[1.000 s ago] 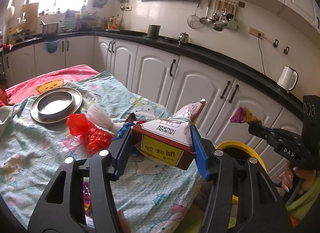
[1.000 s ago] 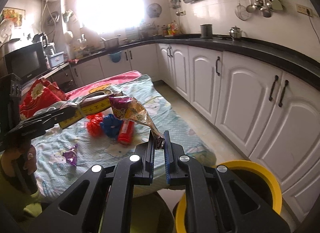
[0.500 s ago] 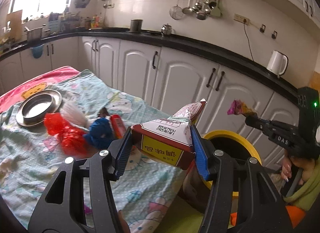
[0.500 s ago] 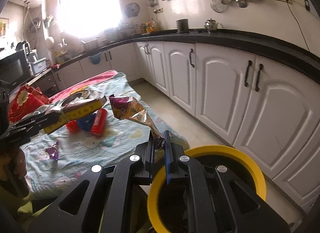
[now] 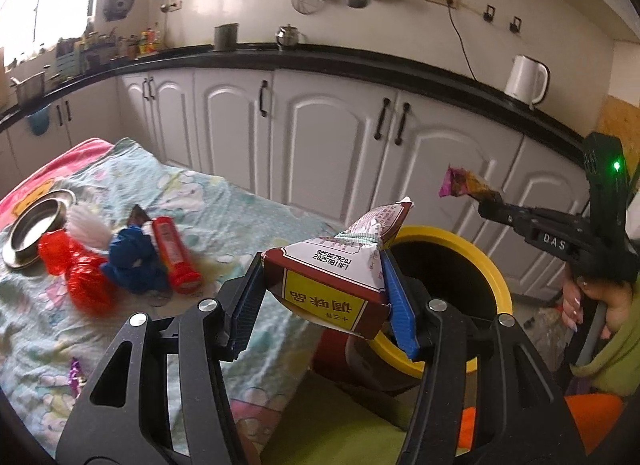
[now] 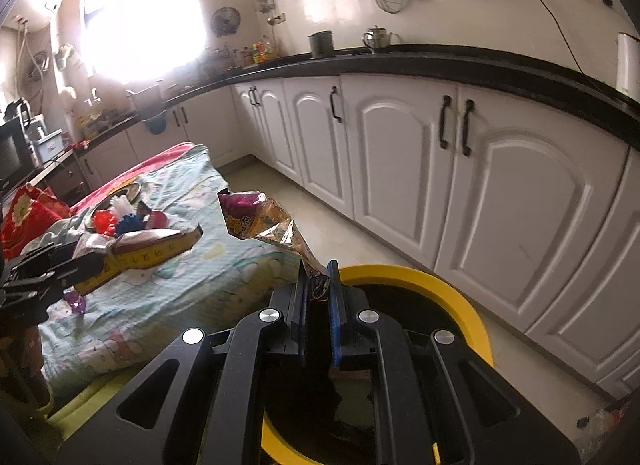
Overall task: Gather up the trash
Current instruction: 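Carry the gold wrapper and white box in both tools over the bin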
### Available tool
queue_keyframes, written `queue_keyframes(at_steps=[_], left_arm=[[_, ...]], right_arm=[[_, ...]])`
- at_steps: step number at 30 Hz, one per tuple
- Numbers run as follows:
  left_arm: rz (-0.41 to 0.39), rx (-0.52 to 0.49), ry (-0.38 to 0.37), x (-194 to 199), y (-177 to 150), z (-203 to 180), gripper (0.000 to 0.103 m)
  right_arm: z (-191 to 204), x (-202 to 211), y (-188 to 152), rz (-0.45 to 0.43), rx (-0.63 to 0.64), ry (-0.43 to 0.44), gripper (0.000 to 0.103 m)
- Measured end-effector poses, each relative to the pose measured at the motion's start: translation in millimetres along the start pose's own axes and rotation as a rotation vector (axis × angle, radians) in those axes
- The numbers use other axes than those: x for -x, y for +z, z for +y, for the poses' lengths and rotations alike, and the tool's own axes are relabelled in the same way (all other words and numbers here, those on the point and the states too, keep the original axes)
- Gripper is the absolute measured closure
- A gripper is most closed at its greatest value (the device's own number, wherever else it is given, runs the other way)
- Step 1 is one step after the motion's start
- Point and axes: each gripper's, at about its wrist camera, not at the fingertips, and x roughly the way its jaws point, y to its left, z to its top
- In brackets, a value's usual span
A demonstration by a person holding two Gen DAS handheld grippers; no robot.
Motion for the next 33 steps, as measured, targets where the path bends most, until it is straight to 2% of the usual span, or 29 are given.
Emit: queue_keyframes(at_steps=[16, 33], left_arm=[[0.100, -0.108, -0.057, -36.2, -16.3, -48.2, 0.055], [0.208, -0.184, -0.114, -73.1, -37.2, -79.9, 0.055]], right_arm=[[-43.9, -1.2, -19.1, 0.029, -0.059, -0.072, 0.094], [-59.5, -21.6, -31.7, 0.090, -0.102, -0.067, 0.094]])
